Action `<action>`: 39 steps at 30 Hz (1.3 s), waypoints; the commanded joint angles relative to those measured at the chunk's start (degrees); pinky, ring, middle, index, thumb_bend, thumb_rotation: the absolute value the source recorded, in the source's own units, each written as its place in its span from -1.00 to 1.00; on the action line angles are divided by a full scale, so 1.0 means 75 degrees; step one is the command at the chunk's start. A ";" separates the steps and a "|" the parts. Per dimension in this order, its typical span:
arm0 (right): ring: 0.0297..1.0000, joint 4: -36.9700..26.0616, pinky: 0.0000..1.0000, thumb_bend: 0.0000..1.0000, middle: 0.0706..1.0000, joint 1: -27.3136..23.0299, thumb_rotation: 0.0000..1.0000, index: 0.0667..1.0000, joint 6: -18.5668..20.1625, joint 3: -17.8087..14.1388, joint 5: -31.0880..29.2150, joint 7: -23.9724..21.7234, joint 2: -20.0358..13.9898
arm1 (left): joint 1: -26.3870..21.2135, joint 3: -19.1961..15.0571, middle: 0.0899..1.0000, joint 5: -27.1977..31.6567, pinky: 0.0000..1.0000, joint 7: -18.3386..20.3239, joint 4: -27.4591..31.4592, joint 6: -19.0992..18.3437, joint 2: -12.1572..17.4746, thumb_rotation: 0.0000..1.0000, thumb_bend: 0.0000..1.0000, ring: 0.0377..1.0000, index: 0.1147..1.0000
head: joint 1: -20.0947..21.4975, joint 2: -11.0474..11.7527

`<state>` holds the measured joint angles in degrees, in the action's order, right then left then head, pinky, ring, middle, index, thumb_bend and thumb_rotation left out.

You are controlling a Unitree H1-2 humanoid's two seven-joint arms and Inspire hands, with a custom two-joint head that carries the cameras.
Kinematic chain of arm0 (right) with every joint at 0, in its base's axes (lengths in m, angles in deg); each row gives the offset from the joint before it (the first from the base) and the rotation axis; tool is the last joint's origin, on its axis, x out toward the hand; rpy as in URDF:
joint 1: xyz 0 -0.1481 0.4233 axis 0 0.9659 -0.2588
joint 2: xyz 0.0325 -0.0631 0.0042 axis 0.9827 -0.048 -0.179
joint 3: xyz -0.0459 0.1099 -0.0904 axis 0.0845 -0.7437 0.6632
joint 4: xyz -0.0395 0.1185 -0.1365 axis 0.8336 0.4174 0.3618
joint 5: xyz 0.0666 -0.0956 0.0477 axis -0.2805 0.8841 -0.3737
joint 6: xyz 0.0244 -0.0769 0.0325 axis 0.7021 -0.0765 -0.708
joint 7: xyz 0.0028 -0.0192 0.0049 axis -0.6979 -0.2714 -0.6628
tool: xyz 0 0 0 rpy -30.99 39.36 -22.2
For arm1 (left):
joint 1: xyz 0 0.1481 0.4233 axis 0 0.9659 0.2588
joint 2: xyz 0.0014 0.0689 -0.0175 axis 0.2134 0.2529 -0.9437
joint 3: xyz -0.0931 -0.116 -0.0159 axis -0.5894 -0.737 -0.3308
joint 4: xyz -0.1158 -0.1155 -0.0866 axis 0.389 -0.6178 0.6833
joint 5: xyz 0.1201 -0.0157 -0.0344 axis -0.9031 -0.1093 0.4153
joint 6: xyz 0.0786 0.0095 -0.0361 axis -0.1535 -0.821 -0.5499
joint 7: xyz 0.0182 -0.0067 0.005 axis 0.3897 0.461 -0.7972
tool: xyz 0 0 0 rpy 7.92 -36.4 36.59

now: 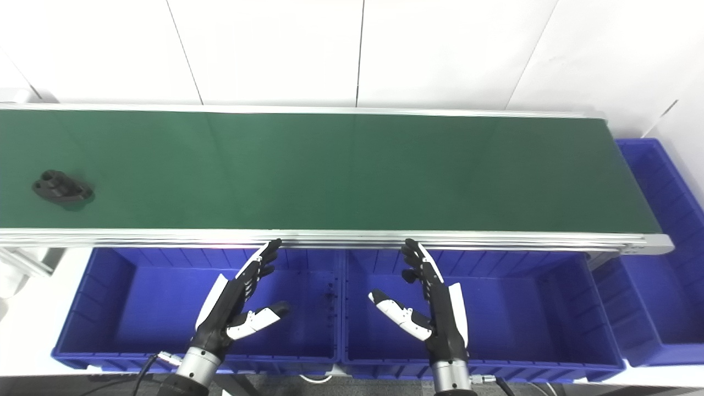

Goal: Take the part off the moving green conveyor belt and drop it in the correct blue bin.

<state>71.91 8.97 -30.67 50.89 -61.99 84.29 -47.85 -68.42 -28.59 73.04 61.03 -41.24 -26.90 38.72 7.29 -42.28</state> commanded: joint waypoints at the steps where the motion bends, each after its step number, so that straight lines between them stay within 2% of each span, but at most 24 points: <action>1: 0.74 -0.0143 0.69 0.42 0.71 -0.0020 -0.14 0.77 -0.0420 -0.0017 -0.0006 0.0012 -0.0019 | -0.0082 0.0013 0.94 0.0032 0.84 -0.0056 0.0109 0.0300 -0.0057 0.31 0.20 0.91 0.85 | 0.0000 -0.0007; 13: 0.73 -0.0102 0.68 0.49 0.71 -0.0072 -0.12 0.76 -0.0349 -0.0013 -0.0101 -0.0032 -0.0030 | -0.0086 0.0008 0.93 -0.0027 0.81 -0.0141 0.0085 0.0355 -0.0078 0.30 0.20 0.89 0.84 | 0.0017 0.0003; 27: 0.73 -0.0134 0.69 0.49 0.71 -0.0010 -0.11 0.77 -0.0331 0.0000 -0.0086 -0.0079 -0.0022 | -0.0018 0.0020 0.93 -0.0017 0.81 -0.0122 0.0147 0.0355 -0.0045 0.29 0.20 0.89 0.84 | -0.0019 0.0128; 32: 0.74 -0.0120 0.70 0.45 0.72 0.0002 -0.18 0.78 -0.0426 0.0029 -0.0166 -0.0148 -0.0048 | 0.0006 0.0024 0.93 -0.0006 0.83 -0.0117 0.0141 0.0403 -0.0035 0.30 0.21 0.90 0.84 | 0.0005 0.0166; 36: 0.72 -0.0092 0.69 0.49 0.71 -0.0005 -0.08 0.77 -0.0443 0.0013 -0.0036 -0.0066 -0.0031 | 0.0019 0.0028 0.94 -0.0015 0.85 -0.0111 0.0155 0.0388 -0.0023 0.31 0.21 0.91 0.85 | 0.0018 0.0156; 39: 0.73 -0.0072 0.69 0.50 0.71 -0.0015 -0.10 0.77 -0.0408 0.0005 -0.0092 -0.0091 -0.0024 | 0.0039 0.0025 0.94 0.0100 0.86 -0.0056 0.0176 0.0356 -0.0035 0.27 0.19 0.92 0.84 | -0.0001 0.0158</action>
<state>72.19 9.17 -30.67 50.97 -62.55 83.52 -48.03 -67.76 -28.47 73.15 60.66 -41.18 -26.01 38.68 7.47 -41.13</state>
